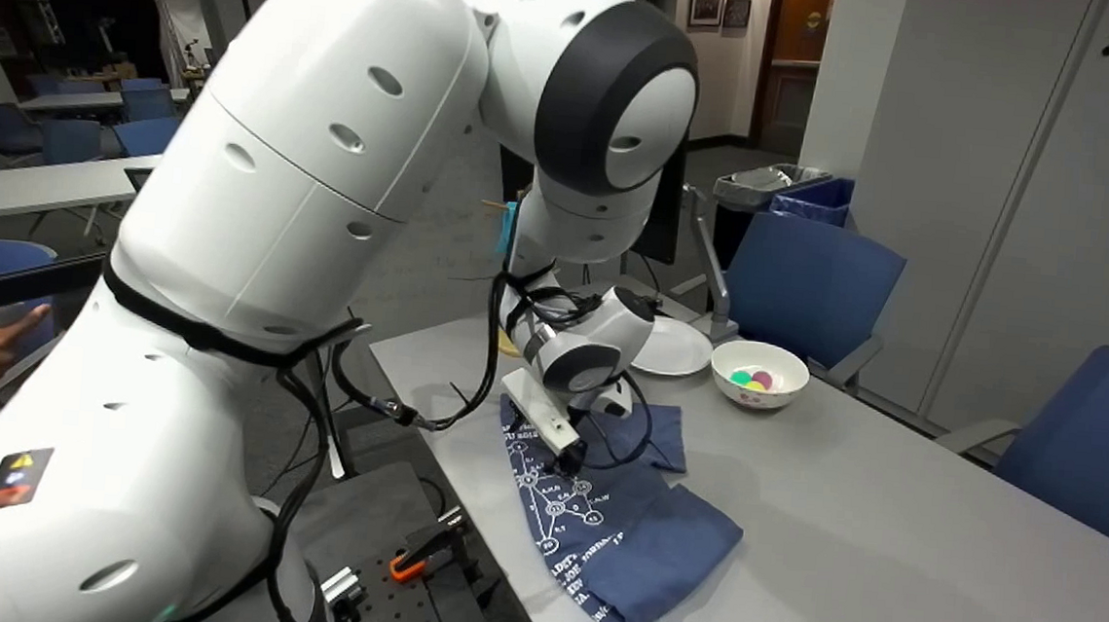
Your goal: Unfold the shirt on the table.
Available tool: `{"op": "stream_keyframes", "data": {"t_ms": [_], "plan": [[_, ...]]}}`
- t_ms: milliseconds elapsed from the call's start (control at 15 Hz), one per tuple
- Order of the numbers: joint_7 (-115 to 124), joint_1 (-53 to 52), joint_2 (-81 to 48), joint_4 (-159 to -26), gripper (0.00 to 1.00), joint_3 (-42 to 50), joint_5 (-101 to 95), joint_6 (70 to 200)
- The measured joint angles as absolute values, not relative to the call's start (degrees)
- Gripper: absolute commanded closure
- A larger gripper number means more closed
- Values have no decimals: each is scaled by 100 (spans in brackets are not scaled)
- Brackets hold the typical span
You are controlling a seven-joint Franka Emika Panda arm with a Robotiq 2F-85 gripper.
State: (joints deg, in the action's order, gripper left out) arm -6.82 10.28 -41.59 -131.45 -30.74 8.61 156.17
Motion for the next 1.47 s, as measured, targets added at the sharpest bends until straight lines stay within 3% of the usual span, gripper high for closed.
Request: {"op": "stream_keyframes", "data": {"t_ms": [267, 600, 1000, 1467], "plan": [[-786, 952, -3443, -13019, 0, -2910, 861, 14340], [-755, 353, -2537, -13065, 0, -1897, 586, 13412], [-132, -359, -2056, -13440, 0, -740, -870, 13358], [876, -732, -1929, -13870, 0, -218, -2294, 13505]]}}
